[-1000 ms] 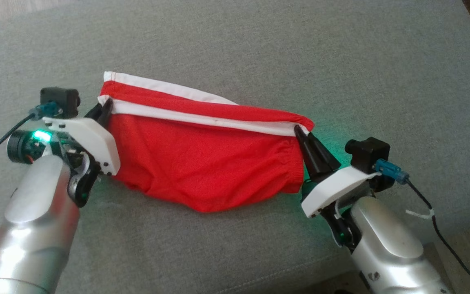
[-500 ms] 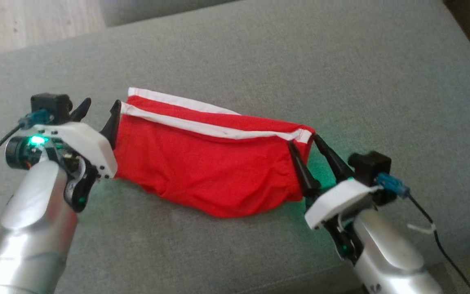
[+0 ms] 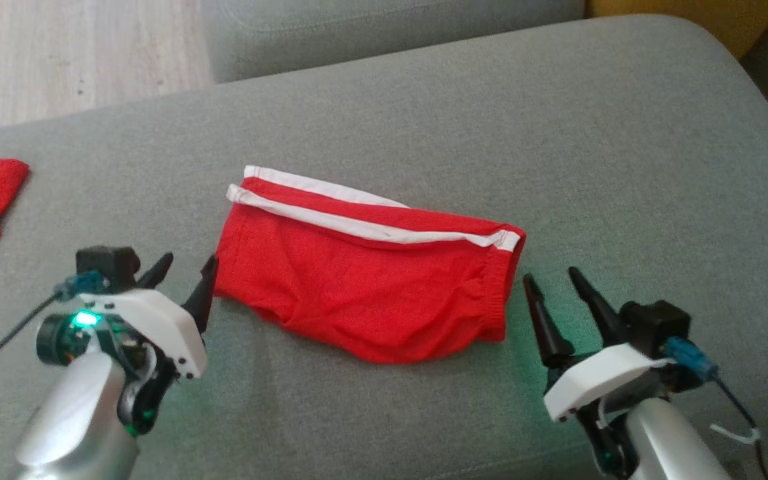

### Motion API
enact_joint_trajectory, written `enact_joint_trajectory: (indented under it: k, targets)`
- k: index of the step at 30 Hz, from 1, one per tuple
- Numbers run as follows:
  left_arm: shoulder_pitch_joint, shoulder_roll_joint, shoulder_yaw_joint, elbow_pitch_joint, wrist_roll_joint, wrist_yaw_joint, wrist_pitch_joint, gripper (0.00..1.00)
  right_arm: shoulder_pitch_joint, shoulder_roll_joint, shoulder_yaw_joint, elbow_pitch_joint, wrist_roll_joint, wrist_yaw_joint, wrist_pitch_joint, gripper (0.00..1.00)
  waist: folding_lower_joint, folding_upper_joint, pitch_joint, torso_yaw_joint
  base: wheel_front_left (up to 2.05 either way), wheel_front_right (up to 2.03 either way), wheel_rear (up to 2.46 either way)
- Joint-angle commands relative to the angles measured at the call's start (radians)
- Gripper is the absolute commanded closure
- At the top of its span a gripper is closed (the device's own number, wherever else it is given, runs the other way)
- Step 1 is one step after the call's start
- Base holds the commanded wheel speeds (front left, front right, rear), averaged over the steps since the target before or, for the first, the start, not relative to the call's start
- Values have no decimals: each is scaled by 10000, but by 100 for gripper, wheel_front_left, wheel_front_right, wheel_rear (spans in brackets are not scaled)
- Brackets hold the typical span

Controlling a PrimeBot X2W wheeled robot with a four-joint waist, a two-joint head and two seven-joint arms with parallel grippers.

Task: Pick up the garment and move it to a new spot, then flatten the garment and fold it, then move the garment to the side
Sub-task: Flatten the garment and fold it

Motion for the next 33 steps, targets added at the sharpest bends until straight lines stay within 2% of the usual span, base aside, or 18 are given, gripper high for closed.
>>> enact_joint_trajectory:
  k: [1,7,16,20,25,26,27,29,33]
  targets:
    - [-311,197,336,-390,-39,211,21,0,-32,39,-52,-758,-205,73,132,0,3,0,184,-94,0,0,0]
    - [-259,-54,247,-275,202,860,-110,0,429,39,-644,-2227,-555,73,568,0,3,0,726,-349,0,0,0]
    - [-571,-150,315,154,408,1390,-451,0,764,39,-1007,-3647,-659,73,919,0,3,0,1155,-562,0,0,0]
    - [-778,-130,306,369,418,1430,-414,0,817,39,-1030,-4027,-627,73,1001,0,3,0,1317,-624,0,0,0]
    - [-996,-319,126,559,241,1076,-167,0,834,39,-997,-4184,-559,73,1020,0,3,0,1446,-682,0,0,0]
    - [-1020,-391,99,573,156,990,-79,12,834,39,-998,-4192,-553,73,1022,0,3,0,1461,-686,0,0,0]
    - [-1039,-447,63,582,96,916,0,51,833,39,-1000,-4193,-549,73,1019,0,3,0,1467,-689,0,0,0]
    - [-1056,-514,-4,612,27,835,135,100,835,39,-1009,-4175,-546,73,1015,0,3,0,1459,-691,0,0,0]
    - [-1056,-545,-23,629,-16,810,64,100,807,39,-1009,-4106,-500,73,971,0,3,0,1372,-663,0,0,0]
